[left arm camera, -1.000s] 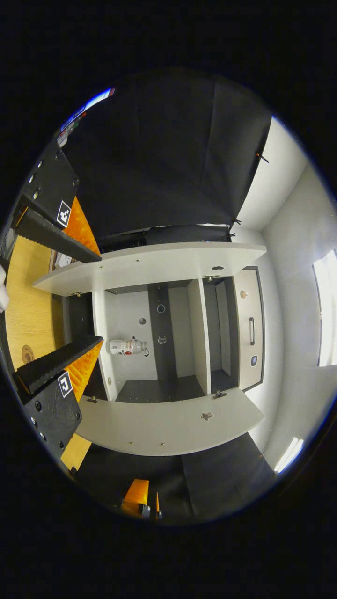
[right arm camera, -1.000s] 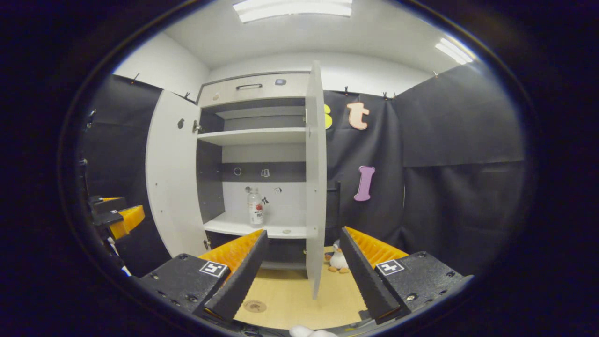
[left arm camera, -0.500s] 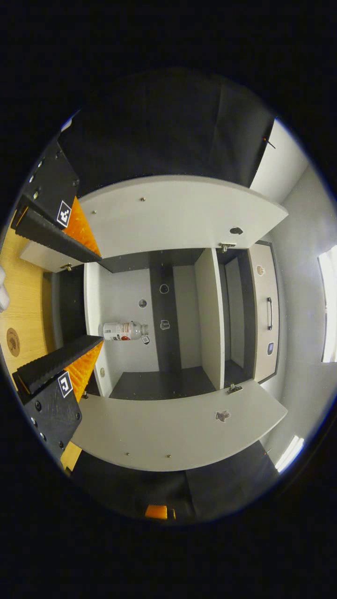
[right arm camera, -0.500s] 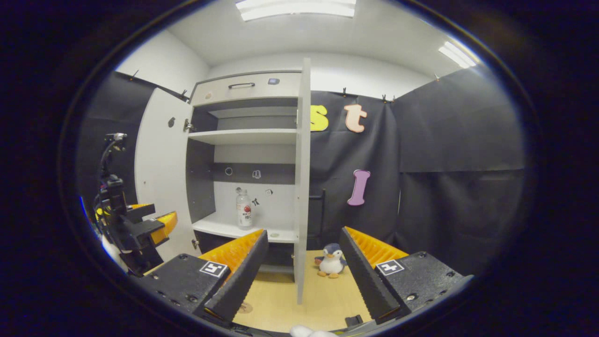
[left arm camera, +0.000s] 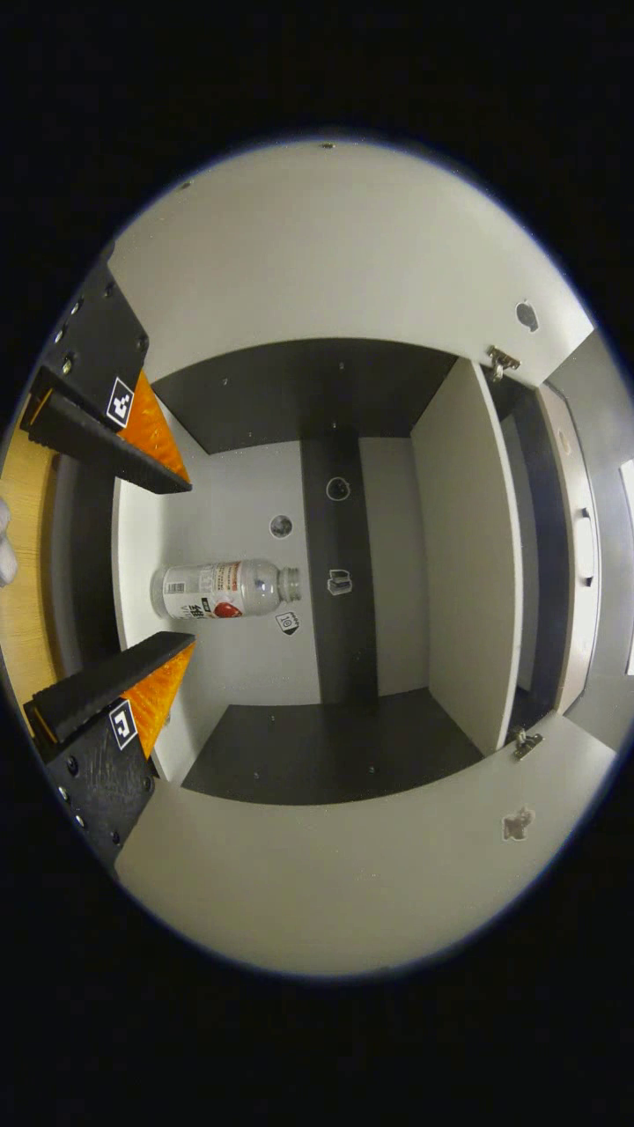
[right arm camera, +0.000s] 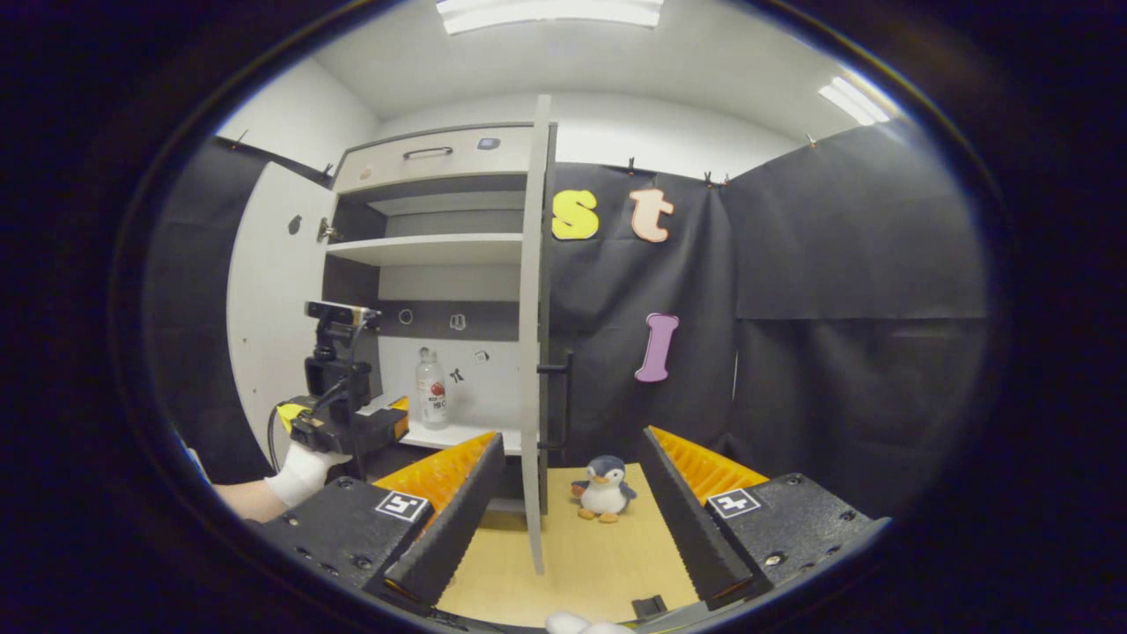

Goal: Grasp the bottle in the cabinet with the left hand and place it on the coaster, then close the right door with the right hand and the left door with the left hand.

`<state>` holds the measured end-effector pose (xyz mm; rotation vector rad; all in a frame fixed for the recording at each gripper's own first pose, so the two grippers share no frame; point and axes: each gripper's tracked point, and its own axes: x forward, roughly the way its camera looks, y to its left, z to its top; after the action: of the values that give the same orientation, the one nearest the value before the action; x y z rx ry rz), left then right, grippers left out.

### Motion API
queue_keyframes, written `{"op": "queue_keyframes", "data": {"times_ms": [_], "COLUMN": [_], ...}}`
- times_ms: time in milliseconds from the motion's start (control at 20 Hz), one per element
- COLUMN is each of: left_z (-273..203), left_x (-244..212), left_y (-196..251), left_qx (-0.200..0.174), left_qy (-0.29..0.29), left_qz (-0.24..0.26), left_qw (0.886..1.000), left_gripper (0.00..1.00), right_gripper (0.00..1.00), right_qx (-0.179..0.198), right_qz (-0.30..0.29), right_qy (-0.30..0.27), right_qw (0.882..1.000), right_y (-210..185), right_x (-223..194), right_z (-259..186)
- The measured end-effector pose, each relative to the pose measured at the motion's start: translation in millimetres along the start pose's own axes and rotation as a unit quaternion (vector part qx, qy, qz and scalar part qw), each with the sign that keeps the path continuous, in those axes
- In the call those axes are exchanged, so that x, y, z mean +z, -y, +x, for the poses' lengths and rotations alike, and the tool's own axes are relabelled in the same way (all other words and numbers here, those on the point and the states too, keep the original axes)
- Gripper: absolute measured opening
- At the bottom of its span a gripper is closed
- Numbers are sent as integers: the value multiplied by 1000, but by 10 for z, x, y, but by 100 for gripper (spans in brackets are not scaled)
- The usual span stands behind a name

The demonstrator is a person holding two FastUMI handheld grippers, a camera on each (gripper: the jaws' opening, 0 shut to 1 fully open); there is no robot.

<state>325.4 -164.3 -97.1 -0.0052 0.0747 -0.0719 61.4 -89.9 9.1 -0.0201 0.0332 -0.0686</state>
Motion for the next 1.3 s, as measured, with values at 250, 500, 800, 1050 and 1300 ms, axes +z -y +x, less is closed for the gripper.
{"op": "queue_keyframes", "data": {"times_ms": [250, 500, 800, 1050, 1300], "left_z": [700, 1075, 1325, 1492, 1570], "left_x": [-151, -81, 131, 131, 99], "left_y": [64, 57, 70, 88, 78], "left_qx": [13, 18, 19, 20, 29], "left_qy": [-10, 1, 8, -3, -17], "left_qz": [13, 14, 8, 8, -4], "left_qw": [1000, 1000, 1000, 1000, 999], "left_gripper": [96, 96, 96, 96, 92], "right_gripper": [100, 100, 100, 100, 98], "right_qx": [-9, -11, -6, -4, 0], "right_qz": [9, 9, 13, 13, 15], "right_qy": [-3, -9, -16, -16, -18], "right_qw": [1000, 1000, 1000, 1000, 1000], "right_y": [124, 129, 86, 71, 51], "right_x": [25, -7, -43, -30, -57], "right_z": [159, 300, 459, 528, 569]}}
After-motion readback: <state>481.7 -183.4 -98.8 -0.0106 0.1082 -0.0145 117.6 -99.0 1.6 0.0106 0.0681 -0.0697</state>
